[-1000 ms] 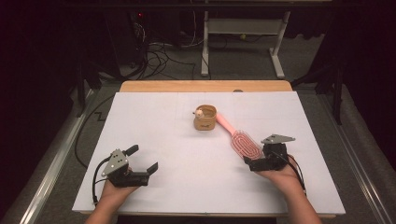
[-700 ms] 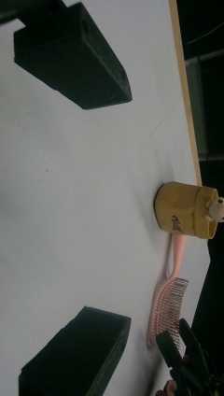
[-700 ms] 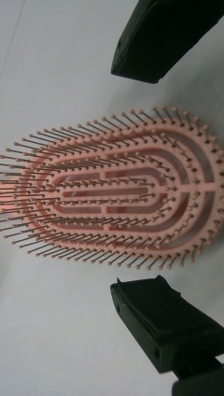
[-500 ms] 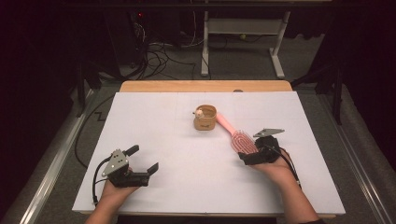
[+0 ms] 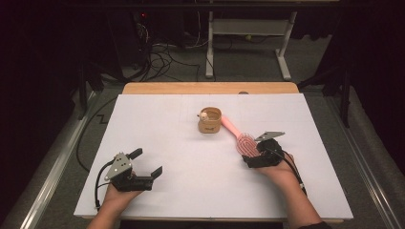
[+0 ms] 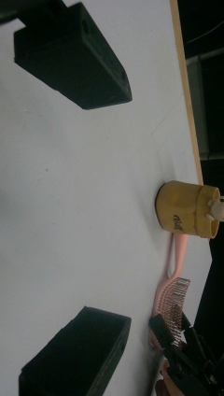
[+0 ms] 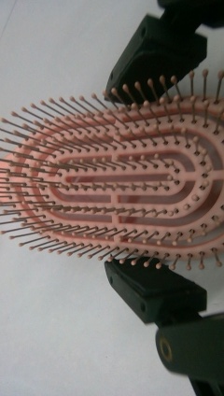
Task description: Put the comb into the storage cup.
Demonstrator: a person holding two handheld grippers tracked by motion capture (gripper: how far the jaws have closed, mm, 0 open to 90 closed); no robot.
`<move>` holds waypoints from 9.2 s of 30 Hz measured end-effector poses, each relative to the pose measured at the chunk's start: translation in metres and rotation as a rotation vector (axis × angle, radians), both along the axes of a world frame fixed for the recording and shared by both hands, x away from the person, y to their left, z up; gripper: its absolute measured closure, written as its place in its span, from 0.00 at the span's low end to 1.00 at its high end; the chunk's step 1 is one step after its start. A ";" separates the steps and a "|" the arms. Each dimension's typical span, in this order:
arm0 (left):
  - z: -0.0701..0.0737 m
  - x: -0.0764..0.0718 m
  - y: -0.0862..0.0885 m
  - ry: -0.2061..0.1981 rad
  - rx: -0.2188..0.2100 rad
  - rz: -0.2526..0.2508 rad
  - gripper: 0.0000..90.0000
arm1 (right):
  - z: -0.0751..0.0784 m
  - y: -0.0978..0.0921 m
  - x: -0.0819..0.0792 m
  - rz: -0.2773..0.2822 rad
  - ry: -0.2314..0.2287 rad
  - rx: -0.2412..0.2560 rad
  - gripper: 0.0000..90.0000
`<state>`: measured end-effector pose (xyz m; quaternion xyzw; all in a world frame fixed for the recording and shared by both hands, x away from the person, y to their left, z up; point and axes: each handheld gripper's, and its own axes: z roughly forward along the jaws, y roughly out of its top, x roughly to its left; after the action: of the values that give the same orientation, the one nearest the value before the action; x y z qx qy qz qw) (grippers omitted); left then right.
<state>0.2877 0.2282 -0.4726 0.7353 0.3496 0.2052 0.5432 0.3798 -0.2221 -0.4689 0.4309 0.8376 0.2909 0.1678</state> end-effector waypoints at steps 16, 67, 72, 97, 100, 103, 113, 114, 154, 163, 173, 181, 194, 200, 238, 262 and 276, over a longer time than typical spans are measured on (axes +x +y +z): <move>-0.002 0.005 0.001 -0.009 0.003 0.007 0.00 | 0.004 -0.002 -0.017 -0.014 0.042 -0.024 0.22; -0.001 0.001 -0.006 -0.047 0.041 -0.027 0.05 | 0.021 -0.005 -0.062 0.096 0.310 -0.232 0.00; 0.000 0.001 -0.006 -0.049 0.028 -0.029 0.05 | 0.028 -0.001 -0.051 0.101 0.355 -0.257 0.00; 0.001 0.001 -0.003 -0.063 0.016 -0.021 0.05 | 0.024 0.021 -0.023 0.092 0.449 -0.367 0.11; 0.001 0.001 -0.003 -0.060 0.021 -0.022 0.05 | 0.023 0.019 -0.022 0.084 0.445 -0.349 0.12; 0.001 0.001 -0.003 -0.062 0.017 -0.022 0.05 | 0.024 0.019 -0.022 0.081 0.444 -0.346 0.13; 0.001 0.001 -0.004 -0.057 0.022 -0.023 0.05 | 0.026 0.018 -0.022 0.100 0.439 -0.336 0.18; 0.001 0.001 -0.004 -0.055 0.021 -0.022 0.06 | 0.026 0.019 -0.022 0.092 0.446 -0.334 0.18; 0.001 0.000 -0.004 -0.060 0.023 -0.032 0.07 | 0.025 0.032 -0.009 0.080 0.526 -0.417 0.19; 0.001 -0.001 -0.004 -0.058 0.025 -0.037 0.07 | 0.025 0.031 -0.009 0.085 0.523 -0.410 0.20; 0.000 0.000 -0.005 -0.050 0.026 -0.034 0.08 | 0.026 0.029 -0.010 0.072 0.519 -0.392 0.22; 0.001 0.001 -0.003 -0.021 0.017 -0.030 0.08 | 0.027 0.027 -0.012 0.075 0.501 -0.378 0.23; 0.001 0.000 -0.004 -0.031 0.013 -0.044 0.08 | 0.035 0.026 -0.011 0.096 0.497 -0.334 0.23; 0.001 0.001 -0.003 -0.027 0.004 -0.034 0.08 | 0.044 0.026 -0.012 0.103 0.481 -0.333 0.23; 0.023 0.029 -0.035 -0.100 0.029 -0.009 0.02 | 0.066 0.040 -0.020 0.186 0.470 -0.335 0.23; 0.010 0.023 -0.040 -0.092 0.063 -0.018 0.00 | 0.072 0.049 -0.026 0.244 0.455 -0.359 0.23; 0.007 0.021 -0.041 -0.099 0.100 -0.023 0.00 | 0.075 0.059 -0.024 0.273 0.459 -0.355 0.23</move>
<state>0.3092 0.1871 -0.4653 0.7543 0.3033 0.2524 0.5247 0.3553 -0.1629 -0.3940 0.3328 0.9413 0.0554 0.0066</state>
